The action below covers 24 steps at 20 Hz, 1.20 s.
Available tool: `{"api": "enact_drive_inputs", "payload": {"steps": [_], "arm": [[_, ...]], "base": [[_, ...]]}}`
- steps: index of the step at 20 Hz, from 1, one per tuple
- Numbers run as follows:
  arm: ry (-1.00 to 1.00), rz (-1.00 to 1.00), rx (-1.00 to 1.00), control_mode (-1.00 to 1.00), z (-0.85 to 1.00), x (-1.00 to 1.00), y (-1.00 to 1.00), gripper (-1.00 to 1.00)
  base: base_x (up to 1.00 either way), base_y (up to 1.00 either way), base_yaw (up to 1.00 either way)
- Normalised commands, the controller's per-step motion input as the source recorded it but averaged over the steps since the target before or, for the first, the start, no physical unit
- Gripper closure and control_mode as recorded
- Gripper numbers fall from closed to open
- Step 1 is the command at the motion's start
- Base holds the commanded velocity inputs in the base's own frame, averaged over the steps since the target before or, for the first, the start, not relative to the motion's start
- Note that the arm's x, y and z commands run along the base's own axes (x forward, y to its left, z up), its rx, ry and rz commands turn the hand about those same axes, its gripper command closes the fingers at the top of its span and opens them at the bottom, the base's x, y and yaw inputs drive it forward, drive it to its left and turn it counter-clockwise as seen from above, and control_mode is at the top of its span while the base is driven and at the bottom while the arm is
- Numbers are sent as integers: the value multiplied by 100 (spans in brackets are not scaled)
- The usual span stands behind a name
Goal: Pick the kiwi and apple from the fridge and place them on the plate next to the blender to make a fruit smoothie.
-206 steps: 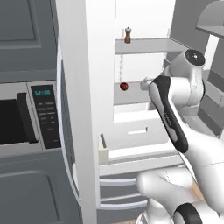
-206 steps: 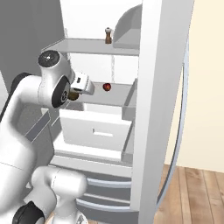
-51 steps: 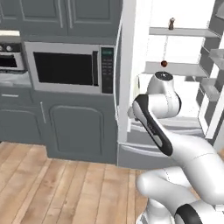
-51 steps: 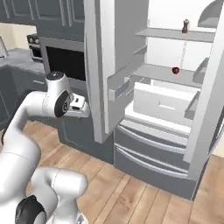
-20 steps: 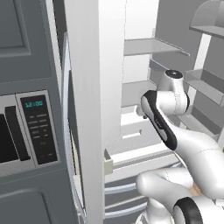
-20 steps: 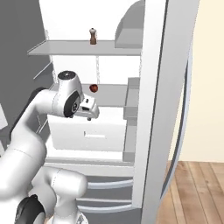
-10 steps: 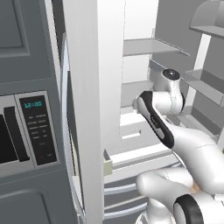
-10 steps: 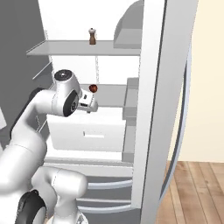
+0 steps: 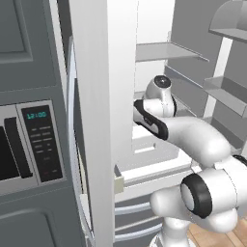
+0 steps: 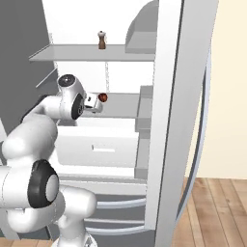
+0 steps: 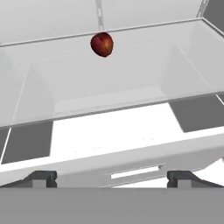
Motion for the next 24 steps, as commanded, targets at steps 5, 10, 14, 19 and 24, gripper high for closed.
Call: {"api": "enact_drive_inputs", "payload": {"steps": [5, 10, 14, 19, 24], "arm": [[0, 0, 0, -100, 0, 81, -2, -100], [0, 0, 0, -100, -21, 49, -2, -100], [0, 0, 0, -100, -5, 71, 0, -100], [0, 0, 0, -100, -12, 61, 0, -100], [3, 0, 0, -100, -19, 64, 2, -100]], "base": [[0, 0, 0], [0, 0, 0], [0, 0, 0], [0, 0, 0], [0, 0, 0]]}}
